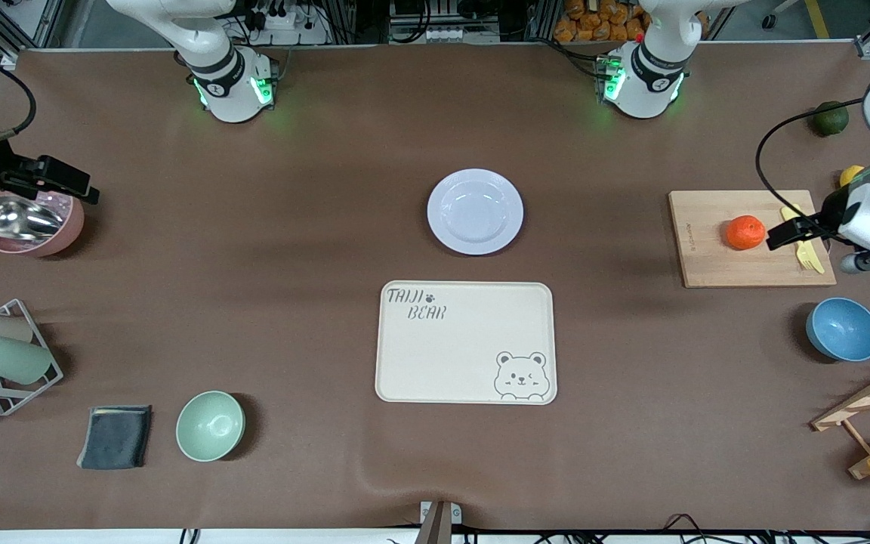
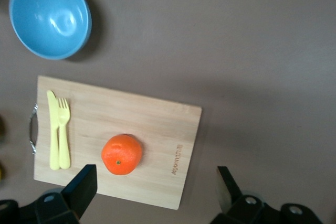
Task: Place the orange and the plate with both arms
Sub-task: 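Reach the left gripper down to the orange on the cutting board, then grasp the orange with the left gripper while the right gripper moves inward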
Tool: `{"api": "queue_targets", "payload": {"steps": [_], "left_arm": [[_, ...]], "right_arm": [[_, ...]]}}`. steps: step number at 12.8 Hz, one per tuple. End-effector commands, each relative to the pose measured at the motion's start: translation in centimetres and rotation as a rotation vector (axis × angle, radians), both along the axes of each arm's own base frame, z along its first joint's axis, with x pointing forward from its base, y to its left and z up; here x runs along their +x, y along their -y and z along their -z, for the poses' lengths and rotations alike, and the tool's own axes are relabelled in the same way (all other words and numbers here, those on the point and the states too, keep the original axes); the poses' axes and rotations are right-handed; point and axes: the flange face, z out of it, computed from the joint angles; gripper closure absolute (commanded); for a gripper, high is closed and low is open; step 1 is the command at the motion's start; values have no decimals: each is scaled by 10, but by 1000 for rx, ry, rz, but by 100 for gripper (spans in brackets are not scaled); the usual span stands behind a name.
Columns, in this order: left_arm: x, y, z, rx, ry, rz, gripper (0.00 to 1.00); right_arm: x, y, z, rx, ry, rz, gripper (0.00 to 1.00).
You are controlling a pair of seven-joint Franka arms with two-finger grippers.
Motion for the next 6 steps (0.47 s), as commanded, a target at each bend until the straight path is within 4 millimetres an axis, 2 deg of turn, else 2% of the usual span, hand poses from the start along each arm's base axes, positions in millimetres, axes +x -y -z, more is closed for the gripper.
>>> {"api": "queue_targets", "payload": {"steps": [1, 3, 5, 6], "left_arm": [[-38, -5, 44, 4, 11, -4, 0], [-54, -19, 75, 1, 7, -33, 0], [-64, -19, 98, 4, 6, 8, 0], [-66, -31, 109, 17, -12, 23, 0]], "right_arm": [[0, -5, 9, 33, -23, 13, 0], [1, -7, 14, 49, -34, 15, 0], [2, -9, 19, 66, -44, 15, 0], [2, -13, 25, 99, -55, 20, 0]]}}
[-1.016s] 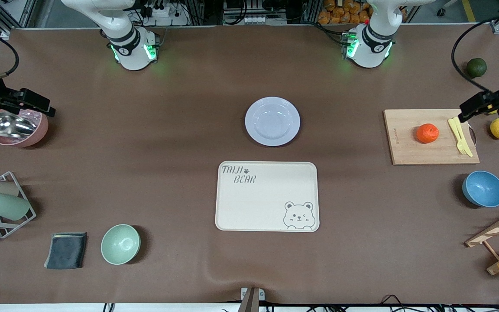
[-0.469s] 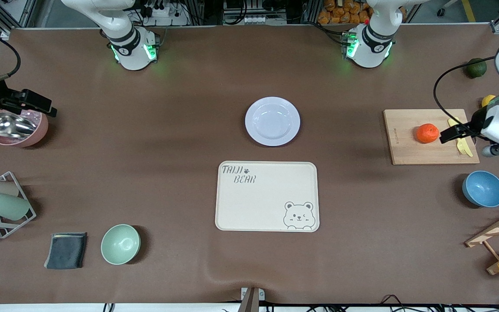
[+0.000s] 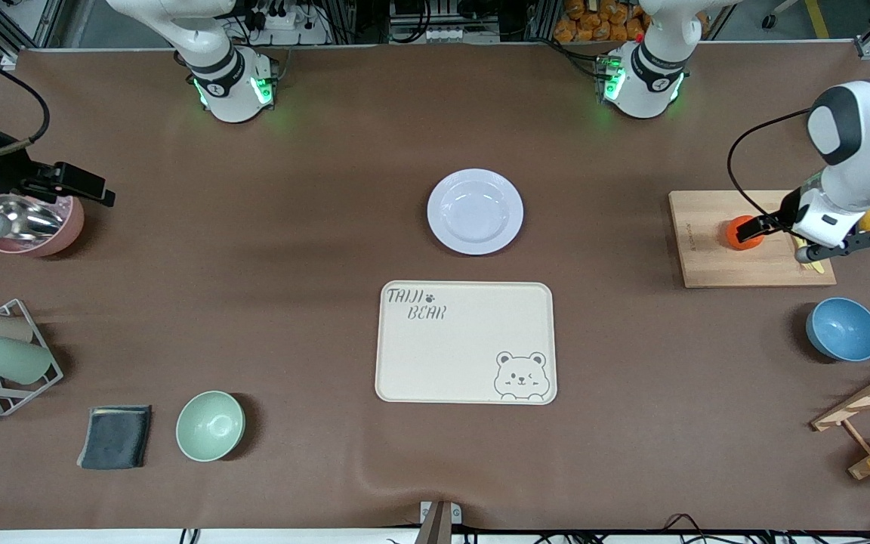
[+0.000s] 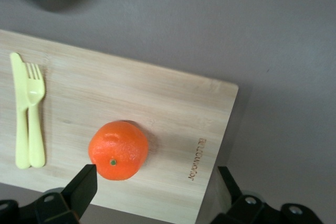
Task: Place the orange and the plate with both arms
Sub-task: 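Grasp the orange with the left gripper while the right gripper moves inward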
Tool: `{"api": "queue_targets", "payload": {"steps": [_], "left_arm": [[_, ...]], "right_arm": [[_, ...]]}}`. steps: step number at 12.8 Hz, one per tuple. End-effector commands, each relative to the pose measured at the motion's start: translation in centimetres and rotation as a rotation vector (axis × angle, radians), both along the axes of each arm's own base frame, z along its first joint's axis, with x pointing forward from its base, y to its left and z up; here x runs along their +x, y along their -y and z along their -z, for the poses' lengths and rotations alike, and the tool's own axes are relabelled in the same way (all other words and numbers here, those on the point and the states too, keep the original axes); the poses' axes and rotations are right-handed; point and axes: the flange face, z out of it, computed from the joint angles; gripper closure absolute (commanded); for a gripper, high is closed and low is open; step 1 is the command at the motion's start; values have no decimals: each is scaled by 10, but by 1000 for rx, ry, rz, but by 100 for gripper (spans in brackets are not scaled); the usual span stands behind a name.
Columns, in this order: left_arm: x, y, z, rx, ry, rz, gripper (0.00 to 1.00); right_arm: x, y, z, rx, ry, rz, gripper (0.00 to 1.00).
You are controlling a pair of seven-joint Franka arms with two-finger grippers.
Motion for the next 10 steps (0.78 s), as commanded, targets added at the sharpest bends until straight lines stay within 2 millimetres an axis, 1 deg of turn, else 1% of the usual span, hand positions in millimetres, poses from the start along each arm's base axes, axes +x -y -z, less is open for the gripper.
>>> {"api": "queue_targets", "payload": {"steps": [1, 3, 6, 8, 9, 10], "left_arm": [[-12, -22, 17, 33, -9, 43, 0], [-13, -25, 32, 28, -22, 67, 0], [-15, -26, 47, 20, -41, 79, 0], [-14, -27, 57, 19, -43, 90, 0], [-15, -29, 64, 20, -50, 94, 0], [-17, -36, 70, 31, -53, 100, 0]], "right_arm": [[-1, -8, 10, 61, -26, 36, 0], [0, -10, 20, 81, -45, 47, 0], [-1, -15, 45, 191, -78, 81, 0], [0, -15, 59, 210, -86, 97, 0], [1, -17, 64, 212, -84, 99, 0], [0, -20, 72, 239, -88, 111, 0]]}}
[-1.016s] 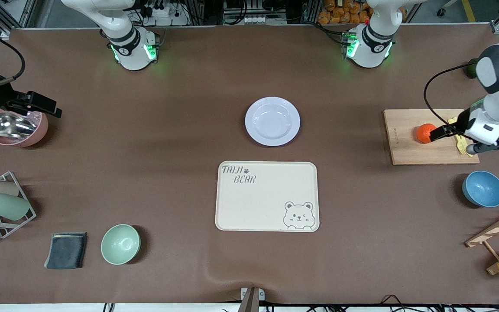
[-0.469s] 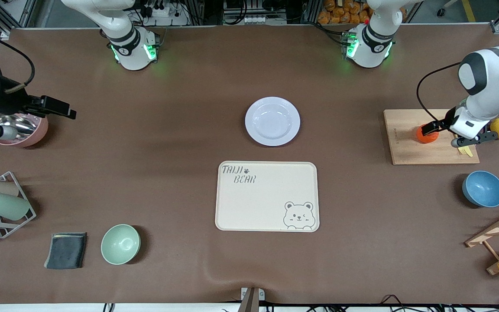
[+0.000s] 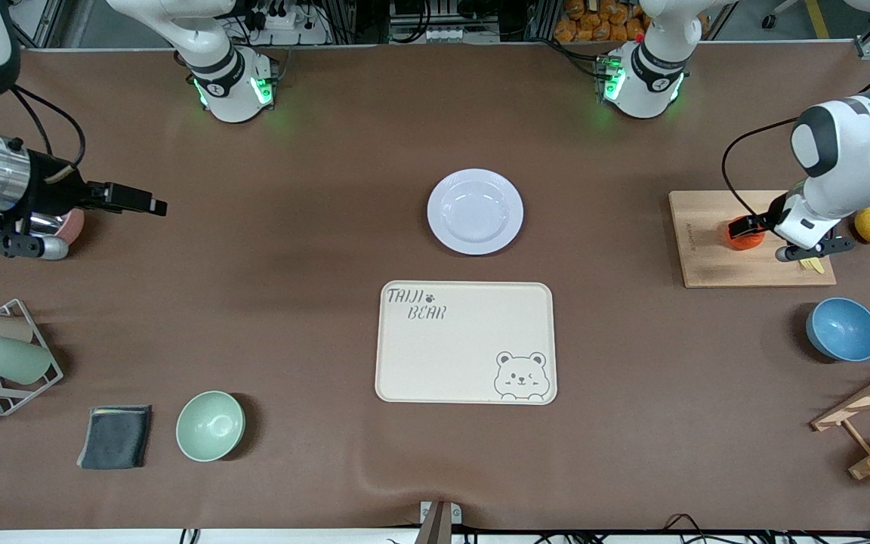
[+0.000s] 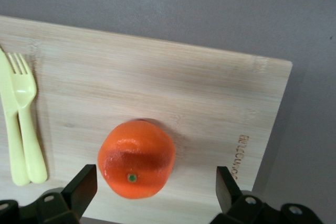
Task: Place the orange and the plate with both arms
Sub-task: 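Grasp the orange with the left gripper while the right gripper moves inward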
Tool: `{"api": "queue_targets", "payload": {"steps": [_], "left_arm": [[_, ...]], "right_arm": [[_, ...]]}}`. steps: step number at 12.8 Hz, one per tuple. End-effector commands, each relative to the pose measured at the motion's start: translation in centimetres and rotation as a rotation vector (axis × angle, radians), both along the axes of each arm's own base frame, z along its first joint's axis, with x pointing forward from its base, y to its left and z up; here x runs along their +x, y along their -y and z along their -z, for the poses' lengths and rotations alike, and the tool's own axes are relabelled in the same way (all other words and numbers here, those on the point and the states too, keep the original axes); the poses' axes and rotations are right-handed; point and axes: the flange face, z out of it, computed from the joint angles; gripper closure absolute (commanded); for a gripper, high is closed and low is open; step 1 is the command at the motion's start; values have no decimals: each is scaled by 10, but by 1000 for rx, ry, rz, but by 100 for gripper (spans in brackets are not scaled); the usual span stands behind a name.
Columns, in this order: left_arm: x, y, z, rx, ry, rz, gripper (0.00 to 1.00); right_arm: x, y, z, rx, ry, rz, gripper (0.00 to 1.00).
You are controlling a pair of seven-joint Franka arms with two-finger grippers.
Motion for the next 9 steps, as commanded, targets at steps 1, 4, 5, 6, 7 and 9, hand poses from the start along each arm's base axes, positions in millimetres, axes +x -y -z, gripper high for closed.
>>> {"api": "queue_targets", "payload": {"steps": [1, 4, 5, 6, 7, 9], "left_arm": [[-3, -14, 14, 35, -2, 47, 0], [-4, -16, 19, 36, -14, 51, 0], [-5, -15, 25, 32, -24, 51, 0], [-6, -17, 28, 30, -28, 47, 0], [-6, -17, 30, 30, -30, 49, 0], [-7, -17, 37, 25, -41, 49, 0]], "right_arm": [[-5, -4, 19, 98, -18, 62, 0], [-8, -13, 44, 170, -35, 106, 0], [-9, -16, 51, 194, -41, 121, 0], [-11, -17, 59, 224, -55, 140, 0], [-12, -20, 66, 264, -65, 162, 0], [-16, -26, 84, 287, -72, 196, 0]]}}
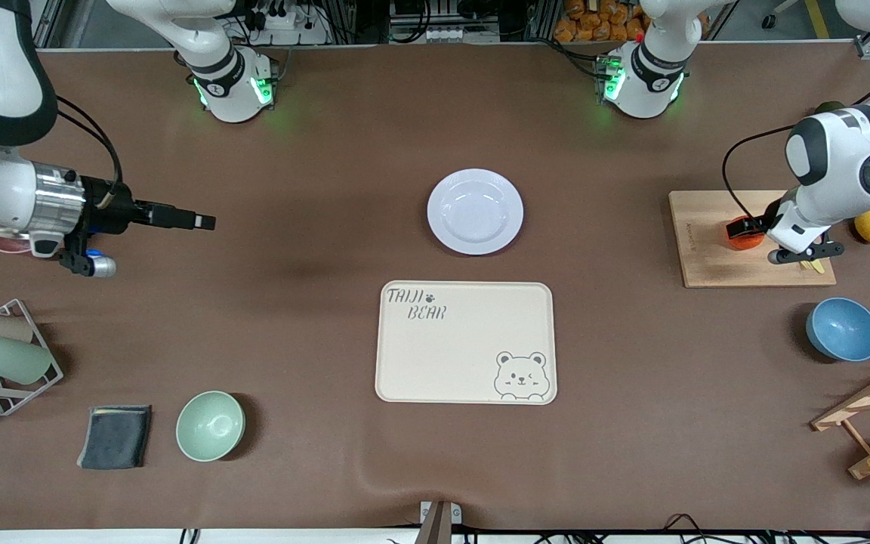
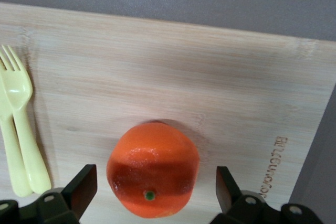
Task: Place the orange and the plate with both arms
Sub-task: 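Grasp the orange with the left gripper while the right gripper moves inward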
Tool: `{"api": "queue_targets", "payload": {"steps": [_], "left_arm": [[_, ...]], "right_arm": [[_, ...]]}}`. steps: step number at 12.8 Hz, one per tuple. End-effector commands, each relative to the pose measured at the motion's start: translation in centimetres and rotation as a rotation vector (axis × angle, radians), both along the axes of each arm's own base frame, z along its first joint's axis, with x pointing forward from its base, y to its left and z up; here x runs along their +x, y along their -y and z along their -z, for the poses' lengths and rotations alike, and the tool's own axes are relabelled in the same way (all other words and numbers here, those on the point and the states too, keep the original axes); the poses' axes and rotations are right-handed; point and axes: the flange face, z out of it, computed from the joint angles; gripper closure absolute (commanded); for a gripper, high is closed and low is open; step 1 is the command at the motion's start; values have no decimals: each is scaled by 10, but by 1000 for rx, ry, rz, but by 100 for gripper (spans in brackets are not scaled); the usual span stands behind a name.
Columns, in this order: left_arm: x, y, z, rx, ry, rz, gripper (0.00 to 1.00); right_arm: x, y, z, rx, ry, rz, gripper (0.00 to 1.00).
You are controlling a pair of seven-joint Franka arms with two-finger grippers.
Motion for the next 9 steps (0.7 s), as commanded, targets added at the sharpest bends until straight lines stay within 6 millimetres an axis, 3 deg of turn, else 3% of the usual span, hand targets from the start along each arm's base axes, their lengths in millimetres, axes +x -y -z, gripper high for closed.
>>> {"api": "queue_targets", "payload": {"steps": [1, 3, 4, 7, 9], "left_arm": [[1, -2, 9, 4, -3, 27, 0], [2, -3, 11, 5, -6, 26, 6], [3, -3, 11, 7, -6, 32, 30], [6, -3, 10, 9, -5, 36, 90], [18, -1, -5, 18, 18, 49, 100]], "right_arm": [[-11, -14, 22, 33, -2, 55, 0], [-14, -30, 35, 47, 5, 76, 0], [-15, -37, 39, 63, 1, 81, 0], [-18, -55, 53, 67, 11, 80, 0], [-25, -65, 70, 114, 8, 105, 0]]}}
